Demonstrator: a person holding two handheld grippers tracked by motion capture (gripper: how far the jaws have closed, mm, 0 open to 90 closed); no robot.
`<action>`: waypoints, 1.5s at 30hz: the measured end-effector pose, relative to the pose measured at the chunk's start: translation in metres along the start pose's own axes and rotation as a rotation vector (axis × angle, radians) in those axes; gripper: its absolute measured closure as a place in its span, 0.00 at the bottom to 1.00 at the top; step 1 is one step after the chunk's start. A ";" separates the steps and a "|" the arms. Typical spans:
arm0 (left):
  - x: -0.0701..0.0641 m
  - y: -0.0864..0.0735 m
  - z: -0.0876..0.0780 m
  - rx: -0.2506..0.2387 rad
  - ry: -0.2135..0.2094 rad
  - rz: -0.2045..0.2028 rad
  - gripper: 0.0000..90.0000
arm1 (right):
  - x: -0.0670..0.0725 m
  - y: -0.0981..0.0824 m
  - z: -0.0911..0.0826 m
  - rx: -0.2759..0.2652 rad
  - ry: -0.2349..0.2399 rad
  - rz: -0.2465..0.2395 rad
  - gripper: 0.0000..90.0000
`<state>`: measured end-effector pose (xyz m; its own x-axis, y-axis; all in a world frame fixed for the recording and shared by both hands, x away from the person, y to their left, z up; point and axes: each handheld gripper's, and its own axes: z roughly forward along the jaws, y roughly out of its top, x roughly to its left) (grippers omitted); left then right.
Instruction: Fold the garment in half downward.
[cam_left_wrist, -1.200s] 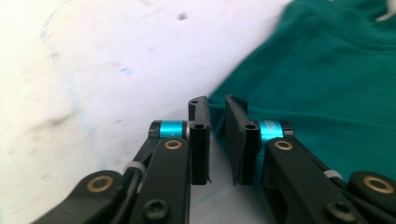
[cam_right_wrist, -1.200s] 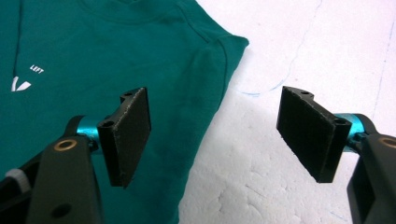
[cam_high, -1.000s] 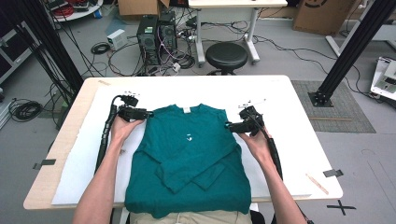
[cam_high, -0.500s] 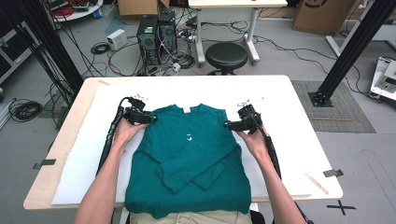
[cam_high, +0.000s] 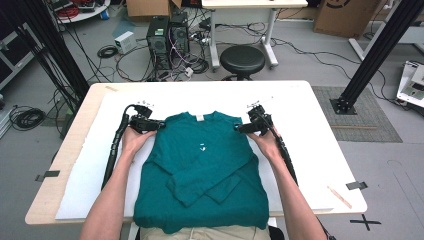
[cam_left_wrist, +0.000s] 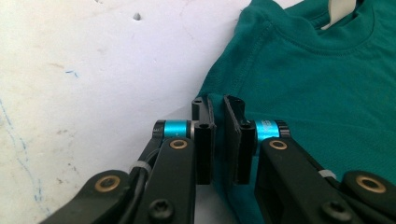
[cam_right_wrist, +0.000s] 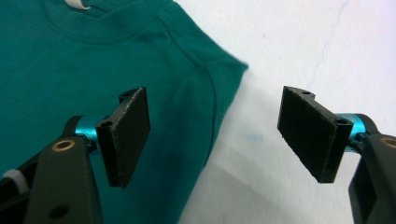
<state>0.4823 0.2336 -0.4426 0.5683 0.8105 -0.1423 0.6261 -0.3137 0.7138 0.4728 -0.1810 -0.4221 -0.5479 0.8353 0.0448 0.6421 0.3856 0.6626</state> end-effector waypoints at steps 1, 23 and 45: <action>-0.001 0.000 0.000 0.004 0.007 0.008 0.92 | 0.001 0.003 0.003 0.009 -0.006 -0.009 0.30; -0.004 -0.004 0.000 -0.029 0.027 0.005 0.93 | -0.010 0.003 0.022 0.050 0.052 0.025 0.92; -0.007 0.022 -0.044 -0.191 0.053 -0.044 0.95 | -0.012 0.028 -0.023 -0.118 0.054 -0.009 0.95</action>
<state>0.4693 0.2427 -0.3958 0.5104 0.8479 -0.1431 0.5341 -0.1821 0.8256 0.4847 -0.1889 -0.3874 -0.5832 0.8087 0.0765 0.5712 0.3412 0.7465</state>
